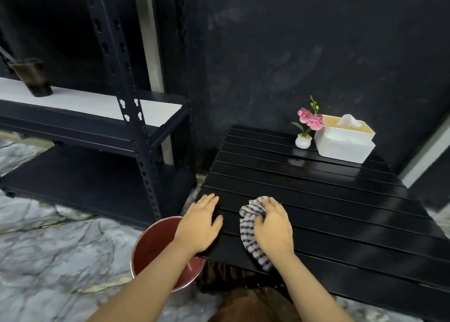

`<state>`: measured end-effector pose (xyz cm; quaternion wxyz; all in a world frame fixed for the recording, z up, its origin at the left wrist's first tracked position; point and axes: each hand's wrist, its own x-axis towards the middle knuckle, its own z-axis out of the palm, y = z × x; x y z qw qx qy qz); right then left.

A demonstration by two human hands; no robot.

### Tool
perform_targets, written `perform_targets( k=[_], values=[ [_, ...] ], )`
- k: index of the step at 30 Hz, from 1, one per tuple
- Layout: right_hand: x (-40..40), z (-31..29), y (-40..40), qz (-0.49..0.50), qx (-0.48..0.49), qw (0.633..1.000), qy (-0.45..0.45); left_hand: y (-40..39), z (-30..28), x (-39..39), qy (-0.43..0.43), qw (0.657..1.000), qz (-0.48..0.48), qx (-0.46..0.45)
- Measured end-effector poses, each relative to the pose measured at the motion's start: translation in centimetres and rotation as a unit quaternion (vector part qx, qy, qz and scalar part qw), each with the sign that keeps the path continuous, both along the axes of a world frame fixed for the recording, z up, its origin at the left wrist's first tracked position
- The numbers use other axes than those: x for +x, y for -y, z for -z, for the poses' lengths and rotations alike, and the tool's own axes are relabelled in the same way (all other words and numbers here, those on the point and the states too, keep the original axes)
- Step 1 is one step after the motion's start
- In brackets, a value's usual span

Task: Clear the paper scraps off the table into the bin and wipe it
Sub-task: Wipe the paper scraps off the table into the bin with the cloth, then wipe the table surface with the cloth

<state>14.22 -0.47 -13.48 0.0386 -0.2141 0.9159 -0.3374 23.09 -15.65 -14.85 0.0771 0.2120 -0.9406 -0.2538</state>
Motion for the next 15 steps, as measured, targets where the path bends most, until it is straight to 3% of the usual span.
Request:
perform_targets(
  k=[6,15],
  values=[
    [0.7,0.7,2.4,-0.094,0.098,0.988,-0.077,-0.6,0.4,-0.2,0.015,0.999,-0.006,-0.048],
    [1.9,0.8,-1.9,-0.192,0.087,0.971,-0.112,-0.8,0.2,0.1,0.012,0.998,0.000,-0.057]
  ],
)
